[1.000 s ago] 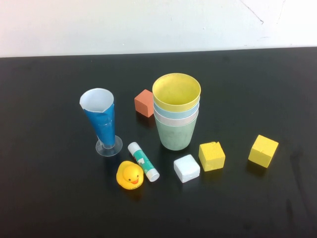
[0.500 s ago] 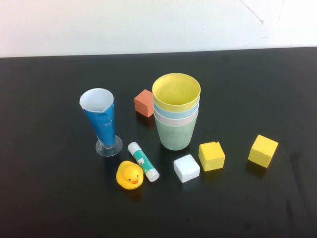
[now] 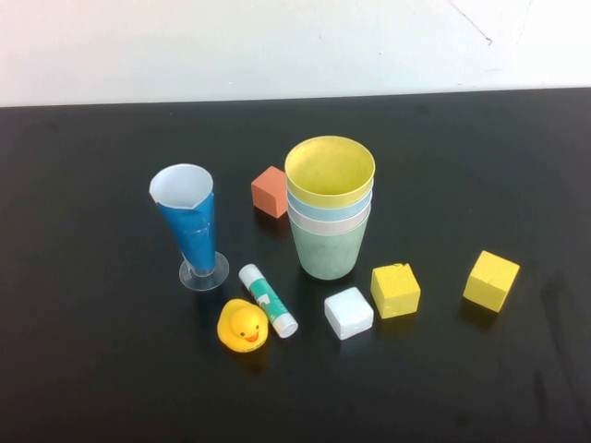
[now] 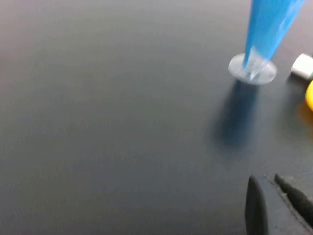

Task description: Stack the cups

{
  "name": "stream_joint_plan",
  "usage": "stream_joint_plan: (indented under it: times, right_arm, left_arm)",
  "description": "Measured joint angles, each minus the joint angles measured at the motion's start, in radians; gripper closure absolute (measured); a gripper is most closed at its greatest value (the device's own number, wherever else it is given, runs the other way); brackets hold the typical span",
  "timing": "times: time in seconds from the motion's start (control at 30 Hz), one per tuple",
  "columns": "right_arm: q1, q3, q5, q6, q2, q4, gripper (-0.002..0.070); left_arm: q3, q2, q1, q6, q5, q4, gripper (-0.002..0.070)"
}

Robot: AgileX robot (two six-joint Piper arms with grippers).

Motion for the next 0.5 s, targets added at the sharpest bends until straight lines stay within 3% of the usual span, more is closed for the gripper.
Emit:
stream_joint_plan:
  times: [0.2,0.4,0.5]
  right_arm:
    - [0.000,0.000,0.000,0.000,0.000,-0.002,0.0657]
    - [0.000,0.000,0.000,0.000,0.000,-0.004,0.0657]
    - [0.000,0.000,0.000,0.000,0.000,-0.004,0.0657]
  left_arm:
    - [0.136,-0.095,0.236,0.035,-0.090,-0.153,0.0676]
    - [0.210,-0.133,0.522,0.349,-0.174,-0.391,0.0676]
    - [0.252,-0.135,0.608,0.447,-0.247,-0.476,0.0676]
